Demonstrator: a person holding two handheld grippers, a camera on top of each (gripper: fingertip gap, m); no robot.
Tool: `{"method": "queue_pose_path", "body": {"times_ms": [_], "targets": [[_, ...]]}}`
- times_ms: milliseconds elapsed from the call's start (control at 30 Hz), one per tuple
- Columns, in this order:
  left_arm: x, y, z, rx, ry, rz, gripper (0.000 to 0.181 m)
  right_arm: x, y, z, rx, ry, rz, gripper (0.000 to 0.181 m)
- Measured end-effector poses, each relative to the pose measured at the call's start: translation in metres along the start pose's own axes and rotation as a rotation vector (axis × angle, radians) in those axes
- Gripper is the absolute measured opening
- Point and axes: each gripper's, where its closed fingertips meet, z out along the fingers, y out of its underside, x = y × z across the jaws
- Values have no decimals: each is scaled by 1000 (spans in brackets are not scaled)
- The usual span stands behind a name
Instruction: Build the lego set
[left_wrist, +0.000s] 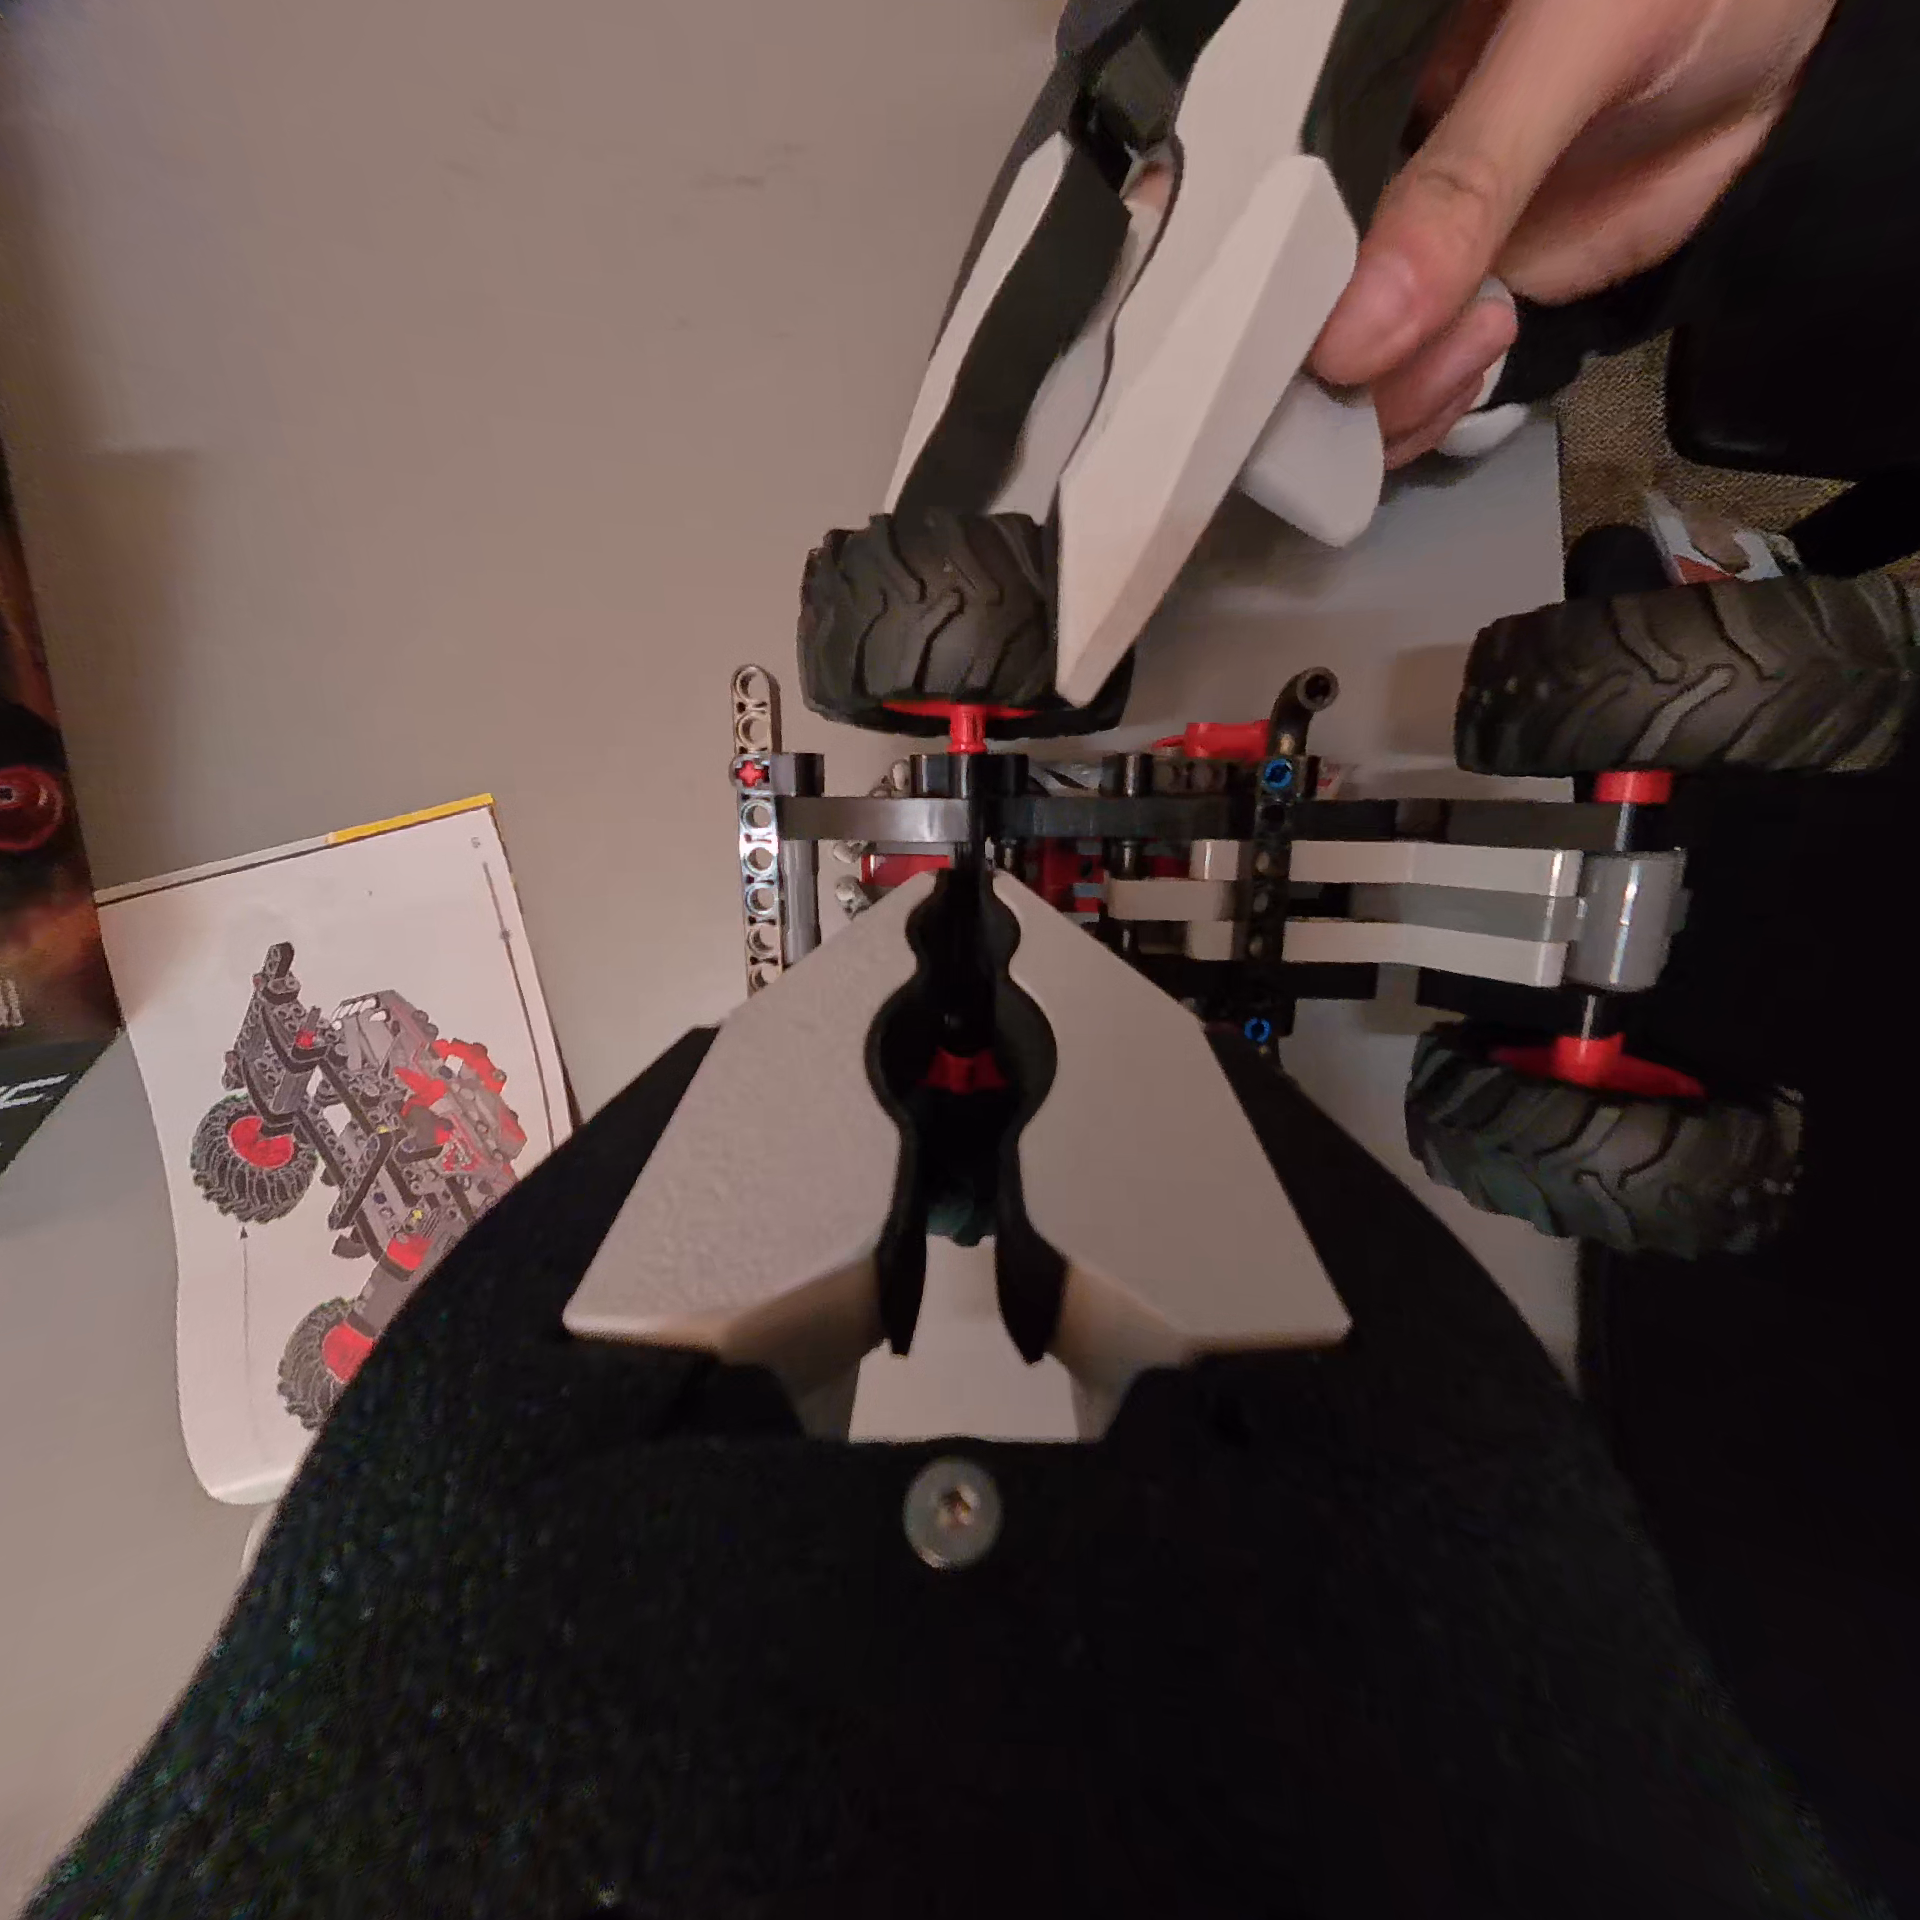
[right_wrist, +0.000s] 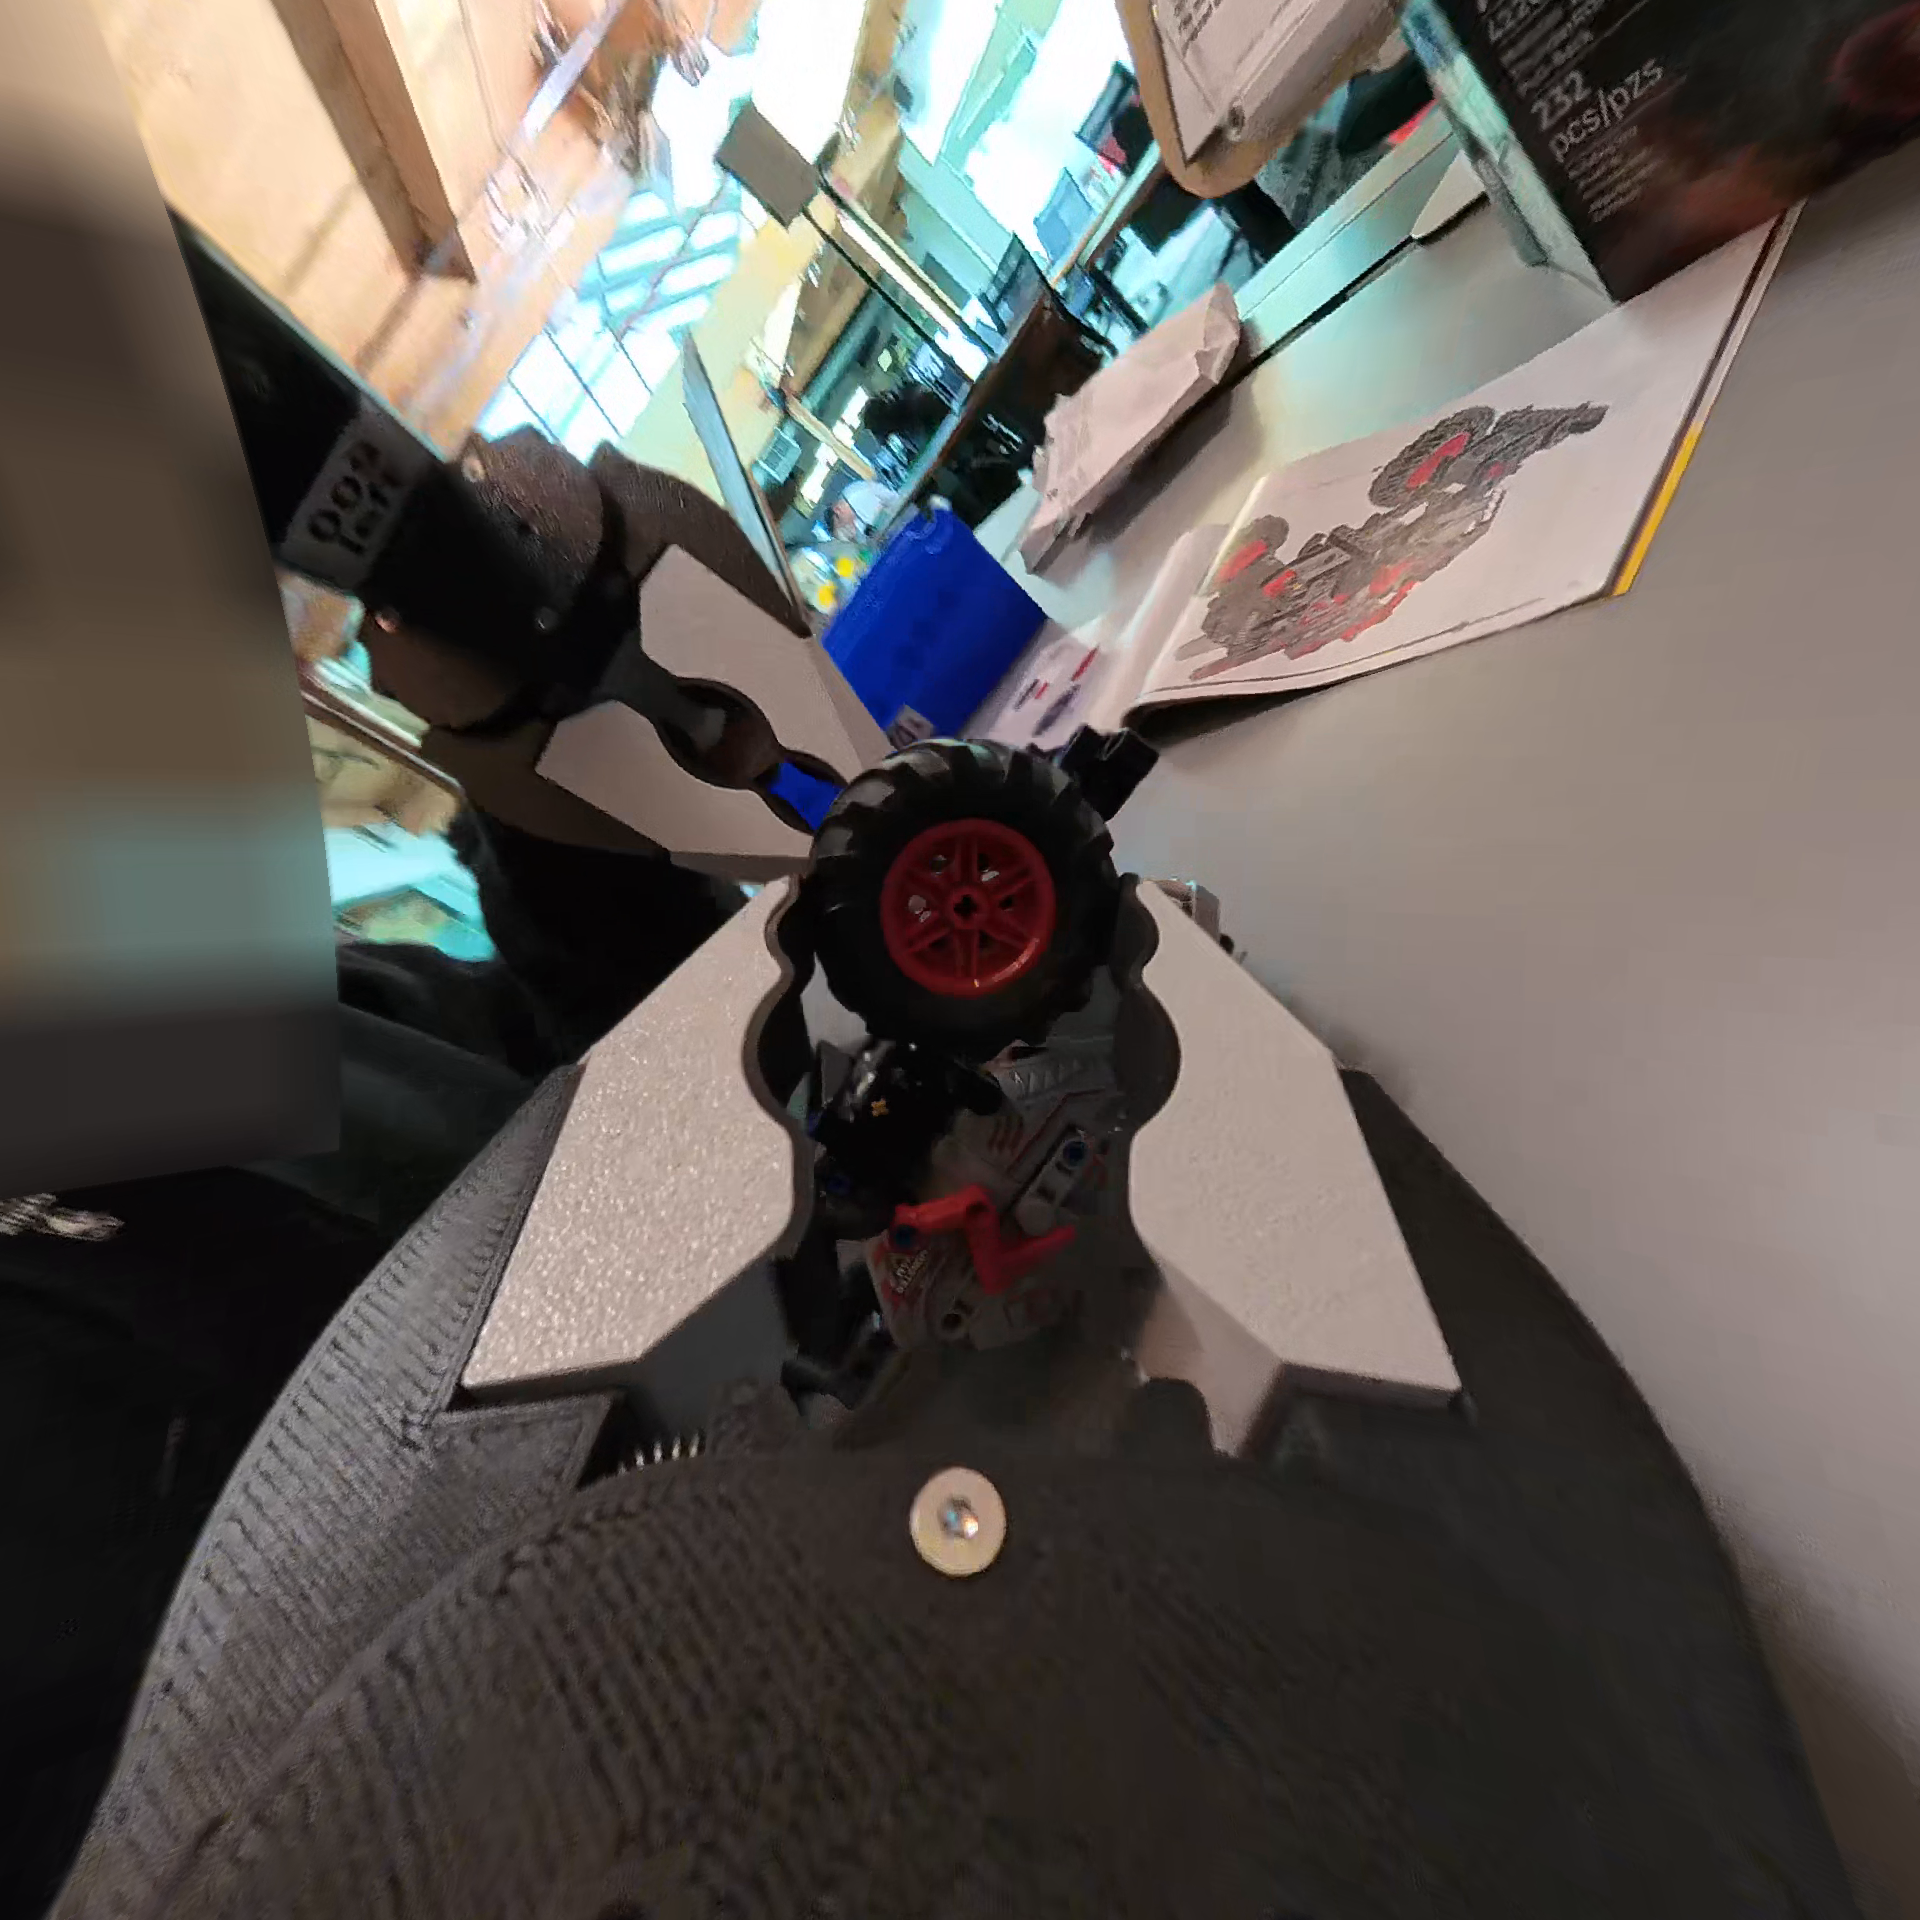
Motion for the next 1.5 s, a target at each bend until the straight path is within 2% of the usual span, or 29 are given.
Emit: {"method": "queue_pose_path", "body": {"times_ms": [167,433,567,767,933,1000,1100,1167,1300,1467,1500], "targets": [[1,-2,2,-16,-23,22,0,1,5,-2,-164,100,-197,58],[-2,-1,2,-5,-19,44,0,3,8,-1,-365,150,-408,58],[1,0,0,43,53,43,0,-1,9,0,-383,120,-472,59],[4,-2,-1,54,45,69,0,-8,4,-1,-329,114,-597,58],[7,-4,1,42,31,86,0,-7,7,-5,-371,97,-664,58],[8,-5,1,44,23,84,0,-7,9,-7,-430,143,-744,57],[8,-6,2,30,-11,91,0,-6,12,-8,-559,259,-974,57],[6,-5,2,30,-29,90,0,-4,11,-6,-589,297,-1060,57],[7,-5,3,38,-10,95,0,-3,13,-6,-630,287,-1004,57],[14,5,11,0,47,78,0,12,29,-4,-797,307,-1168,58],[11,4,11,15,28,69,0,10,22,-2,-726,320,-1177,58]]}}
